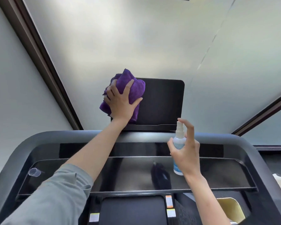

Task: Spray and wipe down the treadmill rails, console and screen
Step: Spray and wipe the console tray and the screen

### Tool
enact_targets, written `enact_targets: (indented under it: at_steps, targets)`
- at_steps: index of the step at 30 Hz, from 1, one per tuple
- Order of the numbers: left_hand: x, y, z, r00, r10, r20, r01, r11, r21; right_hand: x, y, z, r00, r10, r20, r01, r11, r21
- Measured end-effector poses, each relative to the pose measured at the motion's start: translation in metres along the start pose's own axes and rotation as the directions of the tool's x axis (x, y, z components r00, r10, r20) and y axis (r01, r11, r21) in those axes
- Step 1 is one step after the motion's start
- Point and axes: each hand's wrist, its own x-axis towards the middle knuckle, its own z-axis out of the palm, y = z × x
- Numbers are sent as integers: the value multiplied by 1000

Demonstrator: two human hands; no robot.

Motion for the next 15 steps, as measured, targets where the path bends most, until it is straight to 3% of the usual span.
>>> enact_targets:
  at_steps: [2, 6, 11, 15]
  targets:
    - [-7, -1, 10, 1000, 4, 27, -6, 998, 70, -1, 5, -2, 1000, 19, -5, -19, 1000, -12]
    - [-27, -20, 10, 993, 110, -35, -108, 993, 39, 0, 6, -1, 999, 52, 4, -52, 999, -8]
    - [-45, -23, -10, 989, 115, 98, -111, 993, -43, 6, 0, 7, 998, 54, 22, -54, 998, 33]
    - [-9, -13, -30, 989, 117, -85, -124, 989, -80, 19, -3, 10, 1000, 28, 7, -28, 999, 31]
